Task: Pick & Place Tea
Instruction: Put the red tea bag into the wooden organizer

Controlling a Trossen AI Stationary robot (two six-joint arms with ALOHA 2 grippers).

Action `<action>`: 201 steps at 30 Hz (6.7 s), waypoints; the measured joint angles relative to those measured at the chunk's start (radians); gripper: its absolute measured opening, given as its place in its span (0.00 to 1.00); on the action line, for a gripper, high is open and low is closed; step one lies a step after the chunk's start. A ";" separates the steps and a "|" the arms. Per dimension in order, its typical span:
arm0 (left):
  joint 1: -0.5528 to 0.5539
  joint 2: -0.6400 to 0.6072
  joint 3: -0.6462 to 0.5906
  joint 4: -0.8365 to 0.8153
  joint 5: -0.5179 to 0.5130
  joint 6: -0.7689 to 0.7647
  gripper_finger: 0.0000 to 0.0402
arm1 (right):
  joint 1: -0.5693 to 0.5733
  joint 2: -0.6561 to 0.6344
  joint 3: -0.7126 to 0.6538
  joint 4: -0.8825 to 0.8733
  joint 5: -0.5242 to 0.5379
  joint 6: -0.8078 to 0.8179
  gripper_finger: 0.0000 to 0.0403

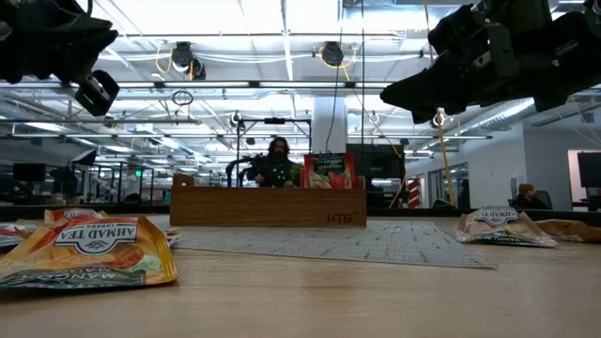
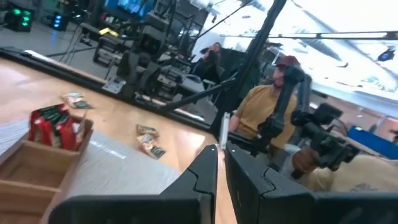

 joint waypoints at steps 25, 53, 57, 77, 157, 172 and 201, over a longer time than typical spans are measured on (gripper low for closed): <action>-0.017 0.276 0.213 -0.053 -0.068 0.068 0.37 | 0.000 0.000 0.000 0.003 0.003 -0.008 0.11; -0.259 1.509 1.172 -1.342 0.250 -0.078 0.69 | 0.000 0.000 0.000 -0.001 -0.005 -0.008 0.11; -0.274 1.549 1.172 -1.343 0.216 -0.052 0.69 | 0.000 0.000 0.000 -0.001 -0.005 -0.008 0.11; -0.288 1.630 1.171 -1.320 0.143 -0.003 0.61 | 0.001 0.000 0.000 -0.016 -0.057 -0.007 0.11; 0.126 1.553 1.215 -0.212 -1.166 1.729 0.01 | -0.203 0.479 0.314 0.468 -0.158 0.259 0.48; 0.116 1.553 1.215 -0.219 -1.201 1.718 0.01 | -0.235 0.478 0.315 0.504 -0.157 0.252 0.38; 0.095 1.553 1.215 -0.205 -1.248 1.456 0.70 | -0.241 0.478 0.315 0.452 -0.192 0.130 0.00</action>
